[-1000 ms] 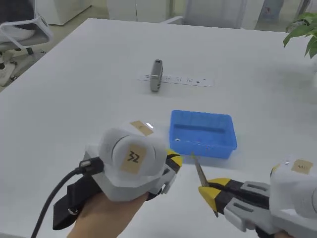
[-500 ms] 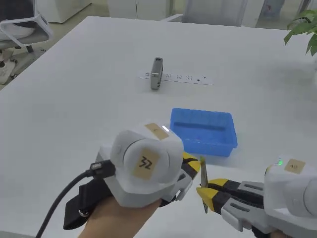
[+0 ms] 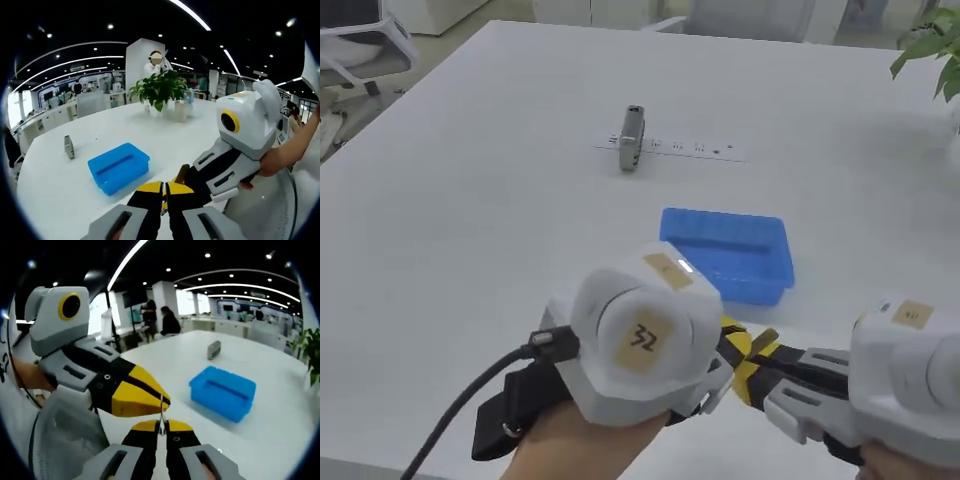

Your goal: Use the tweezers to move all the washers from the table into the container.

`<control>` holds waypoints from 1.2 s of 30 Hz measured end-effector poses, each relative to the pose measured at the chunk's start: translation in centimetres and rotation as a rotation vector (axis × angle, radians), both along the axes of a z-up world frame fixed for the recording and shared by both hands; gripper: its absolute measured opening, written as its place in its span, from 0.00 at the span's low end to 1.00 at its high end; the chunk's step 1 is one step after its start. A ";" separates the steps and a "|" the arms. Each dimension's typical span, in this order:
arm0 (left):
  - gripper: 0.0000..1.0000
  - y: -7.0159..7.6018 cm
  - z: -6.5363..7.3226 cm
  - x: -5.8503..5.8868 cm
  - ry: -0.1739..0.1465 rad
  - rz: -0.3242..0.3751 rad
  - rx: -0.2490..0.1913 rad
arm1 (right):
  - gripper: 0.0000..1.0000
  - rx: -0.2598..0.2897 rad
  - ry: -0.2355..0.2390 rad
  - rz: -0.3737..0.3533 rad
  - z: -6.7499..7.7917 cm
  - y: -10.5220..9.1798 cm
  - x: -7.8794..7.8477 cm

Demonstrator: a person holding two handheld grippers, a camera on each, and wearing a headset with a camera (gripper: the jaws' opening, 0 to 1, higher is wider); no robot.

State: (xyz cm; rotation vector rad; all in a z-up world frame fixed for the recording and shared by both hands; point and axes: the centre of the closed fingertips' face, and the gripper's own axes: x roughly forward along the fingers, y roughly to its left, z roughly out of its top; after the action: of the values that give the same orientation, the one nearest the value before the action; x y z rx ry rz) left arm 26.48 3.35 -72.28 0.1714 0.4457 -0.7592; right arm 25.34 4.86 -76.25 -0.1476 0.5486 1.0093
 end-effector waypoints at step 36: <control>0.80 15.9 -5.6 -3.3 -0.032 0.466 0.241 | 0.03 -0.125 0.062 -0.261 -4.5 -8.9 5.9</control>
State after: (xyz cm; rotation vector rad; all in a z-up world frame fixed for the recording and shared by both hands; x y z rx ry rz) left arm 23.17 19.24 -77.90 0.2918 0.5218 -0.2436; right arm 31.29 -4.09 -80.74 -0.1515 0.6698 0.7278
